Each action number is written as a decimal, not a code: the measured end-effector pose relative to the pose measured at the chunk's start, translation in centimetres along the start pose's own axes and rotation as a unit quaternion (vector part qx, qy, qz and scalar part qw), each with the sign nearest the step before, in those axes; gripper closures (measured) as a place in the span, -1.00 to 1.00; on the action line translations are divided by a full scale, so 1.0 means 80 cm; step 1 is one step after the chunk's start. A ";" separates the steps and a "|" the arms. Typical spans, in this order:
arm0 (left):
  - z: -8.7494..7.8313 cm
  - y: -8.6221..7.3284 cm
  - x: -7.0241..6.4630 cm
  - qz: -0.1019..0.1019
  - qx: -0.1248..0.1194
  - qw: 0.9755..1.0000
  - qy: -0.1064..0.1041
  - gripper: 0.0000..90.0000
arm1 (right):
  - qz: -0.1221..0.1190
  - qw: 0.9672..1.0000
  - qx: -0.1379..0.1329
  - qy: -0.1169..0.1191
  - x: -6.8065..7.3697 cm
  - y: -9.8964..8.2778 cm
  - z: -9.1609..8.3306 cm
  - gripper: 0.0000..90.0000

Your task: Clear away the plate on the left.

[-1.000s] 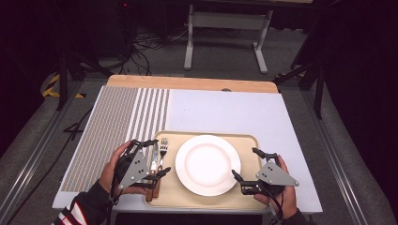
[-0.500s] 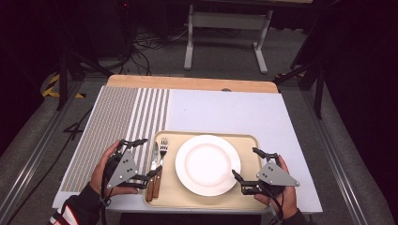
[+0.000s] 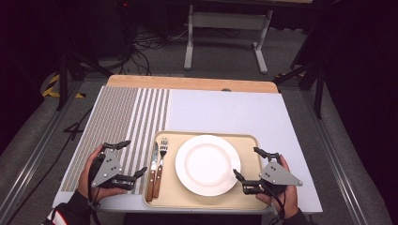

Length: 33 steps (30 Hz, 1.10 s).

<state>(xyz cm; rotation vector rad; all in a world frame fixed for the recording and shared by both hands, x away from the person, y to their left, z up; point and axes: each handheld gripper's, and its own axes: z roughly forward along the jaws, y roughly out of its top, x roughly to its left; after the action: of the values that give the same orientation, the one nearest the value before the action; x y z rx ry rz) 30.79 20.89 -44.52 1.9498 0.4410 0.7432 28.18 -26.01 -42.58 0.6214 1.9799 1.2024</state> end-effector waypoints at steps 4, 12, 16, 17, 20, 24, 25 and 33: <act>-0.007 -0.018 0.005 -0.033 0.002 0.999 -0.001 -0.86 | -0.002 1.000 0.003 0.000 -0.001 -0.001 -0.001 -0.84; -0.019 -0.037 0.002 -0.056 0.008 0.998 0.006 -0.88 | 0.001 1.000 0.000 0.002 -0.001 -0.001 -0.003 -0.85; -0.027 -0.043 0.001 -0.064 0.007 0.998 0.008 -0.89 | 0.001 1.000 0.000 0.002 -0.001 -0.002 -0.003 -0.85; -0.028 -0.043 0.001 -0.066 0.005 0.998 0.009 -0.90 | 0.001 1.000 0.001 0.002 -0.001 -0.002 -0.002 -0.85; -0.028 -0.044 0.000 -0.061 0.006 0.998 0.008 -0.90 | 0.000 1.000 0.002 0.002 -0.001 -0.001 -0.002 -0.85; -0.031 -0.044 -0.001 -0.061 0.002 0.998 0.003 -0.90 | -0.003 1.000 0.000 0.000 0.003 0.002 -0.003 -0.85; -0.031 -0.044 -0.001 -0.063 -0.001 0.998 0.001 -0.90 | -0.005 1.000 0.002 -0.001 0.004 0.002 -0.003 -0.85; -0.029 -0.042 -0.003 -0.059 0.000 0.998 -0.002 -0.90 | -0.006 1.000 0.007 0.001 0.005 0.000 0.001 -0.85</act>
<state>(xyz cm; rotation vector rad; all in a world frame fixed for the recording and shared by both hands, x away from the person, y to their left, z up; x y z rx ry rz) 29.09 23.87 -46.74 1.9075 0.5491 0.6641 27.99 -25.73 -42.71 0.6147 1.9928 1.1816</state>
